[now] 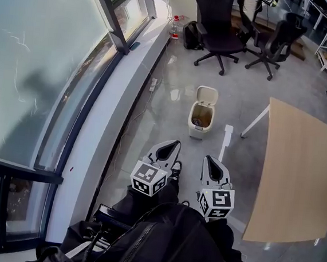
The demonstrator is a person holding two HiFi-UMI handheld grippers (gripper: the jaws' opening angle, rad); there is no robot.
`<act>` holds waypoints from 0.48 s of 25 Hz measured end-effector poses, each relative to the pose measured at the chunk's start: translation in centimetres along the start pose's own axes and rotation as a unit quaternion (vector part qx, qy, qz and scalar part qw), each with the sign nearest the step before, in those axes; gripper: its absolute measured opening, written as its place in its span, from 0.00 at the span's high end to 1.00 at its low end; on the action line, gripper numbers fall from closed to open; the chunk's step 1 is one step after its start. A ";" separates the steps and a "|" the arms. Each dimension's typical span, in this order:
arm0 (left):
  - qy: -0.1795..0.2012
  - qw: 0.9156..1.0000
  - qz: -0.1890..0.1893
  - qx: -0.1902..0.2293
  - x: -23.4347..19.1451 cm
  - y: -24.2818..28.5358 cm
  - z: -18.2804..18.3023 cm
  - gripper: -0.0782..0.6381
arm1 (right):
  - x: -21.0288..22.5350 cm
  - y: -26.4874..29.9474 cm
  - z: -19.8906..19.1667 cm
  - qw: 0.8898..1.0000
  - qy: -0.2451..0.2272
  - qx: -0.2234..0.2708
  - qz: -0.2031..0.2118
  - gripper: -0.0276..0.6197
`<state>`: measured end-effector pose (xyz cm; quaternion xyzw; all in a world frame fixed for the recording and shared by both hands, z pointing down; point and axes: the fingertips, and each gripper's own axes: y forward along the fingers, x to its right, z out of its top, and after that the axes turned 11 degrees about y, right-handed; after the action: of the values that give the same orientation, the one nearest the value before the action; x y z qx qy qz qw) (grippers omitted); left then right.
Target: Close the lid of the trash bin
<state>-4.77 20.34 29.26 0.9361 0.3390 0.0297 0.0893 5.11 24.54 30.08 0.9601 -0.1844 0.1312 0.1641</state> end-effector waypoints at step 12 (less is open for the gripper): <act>-0.014 0.999 -0.041 -0.021 -10.1 11.8 -0.1 0.89 | 5.0 14.7 3.8 0.999 0.008 -0.013 -0.037 0.95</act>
<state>-5.17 5.01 31.64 0.9196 0.3752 0.0204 0.1144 4.48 8.66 32.07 0.9630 -0.1494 0.1302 0.1826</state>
